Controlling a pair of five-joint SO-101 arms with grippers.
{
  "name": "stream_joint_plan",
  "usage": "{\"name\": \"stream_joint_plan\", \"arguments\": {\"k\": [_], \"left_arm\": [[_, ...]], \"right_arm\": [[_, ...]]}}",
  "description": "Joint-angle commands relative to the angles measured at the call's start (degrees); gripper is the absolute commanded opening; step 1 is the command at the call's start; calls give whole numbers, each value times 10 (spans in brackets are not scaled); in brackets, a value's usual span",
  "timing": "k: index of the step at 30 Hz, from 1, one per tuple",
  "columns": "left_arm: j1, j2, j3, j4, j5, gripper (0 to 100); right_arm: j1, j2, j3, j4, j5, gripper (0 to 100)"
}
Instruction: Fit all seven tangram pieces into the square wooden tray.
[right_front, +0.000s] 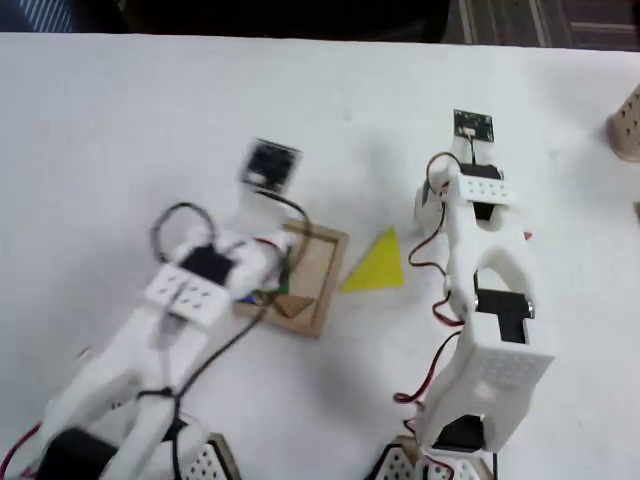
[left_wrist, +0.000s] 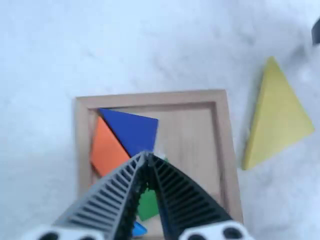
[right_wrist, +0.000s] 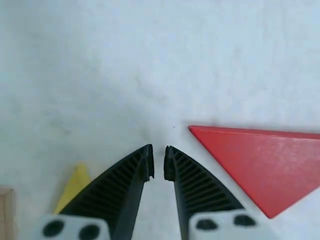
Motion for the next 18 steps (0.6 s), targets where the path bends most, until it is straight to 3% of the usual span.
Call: {"name": "stream_joint_plan", "arguments": {"k": [1, 8, 18], "left_arm": [[-96, -68, -5, -17, 6, 22], [-229, 33, -64, -22, 46, 22], [-246, 262, -196, -57, 77, 22]], "right_arm": [[-18, -8, -25, 0, 11, 38], [-100, -15, -25, 68, 78, 15], [-204, -101, 57, 73, 94, 18]]}}
